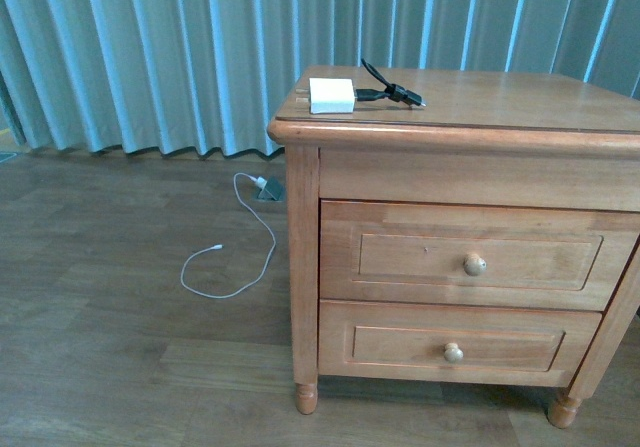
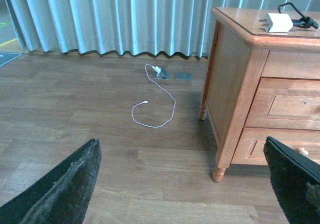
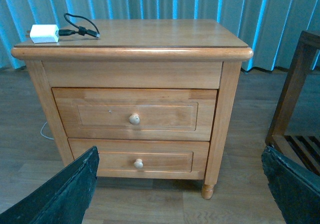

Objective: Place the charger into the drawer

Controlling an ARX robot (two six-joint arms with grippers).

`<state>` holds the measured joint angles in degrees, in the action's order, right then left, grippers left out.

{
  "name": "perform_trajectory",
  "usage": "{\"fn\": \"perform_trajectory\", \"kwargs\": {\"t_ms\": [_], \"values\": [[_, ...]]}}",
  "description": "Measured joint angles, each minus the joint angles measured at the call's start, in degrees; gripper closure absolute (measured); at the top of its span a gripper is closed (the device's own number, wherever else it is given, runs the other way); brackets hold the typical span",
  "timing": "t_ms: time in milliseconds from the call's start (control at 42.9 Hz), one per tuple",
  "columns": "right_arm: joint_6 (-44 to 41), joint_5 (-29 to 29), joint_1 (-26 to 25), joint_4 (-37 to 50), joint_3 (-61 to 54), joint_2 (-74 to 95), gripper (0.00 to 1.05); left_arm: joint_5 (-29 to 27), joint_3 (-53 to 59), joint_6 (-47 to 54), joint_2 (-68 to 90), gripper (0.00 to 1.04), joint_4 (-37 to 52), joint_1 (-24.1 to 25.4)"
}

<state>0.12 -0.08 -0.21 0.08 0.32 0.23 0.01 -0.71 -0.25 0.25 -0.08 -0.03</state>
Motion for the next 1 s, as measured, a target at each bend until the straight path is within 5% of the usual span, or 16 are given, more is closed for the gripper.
{"fn": "perform_trajectory", "kwargs": {"t_ms": [1004], "values": [[0.0,0.0,0.0,0.0,0.0,0.0,0.08,0.0,0.0,0.0,0.0,0.06,0.0,0.0]]}}
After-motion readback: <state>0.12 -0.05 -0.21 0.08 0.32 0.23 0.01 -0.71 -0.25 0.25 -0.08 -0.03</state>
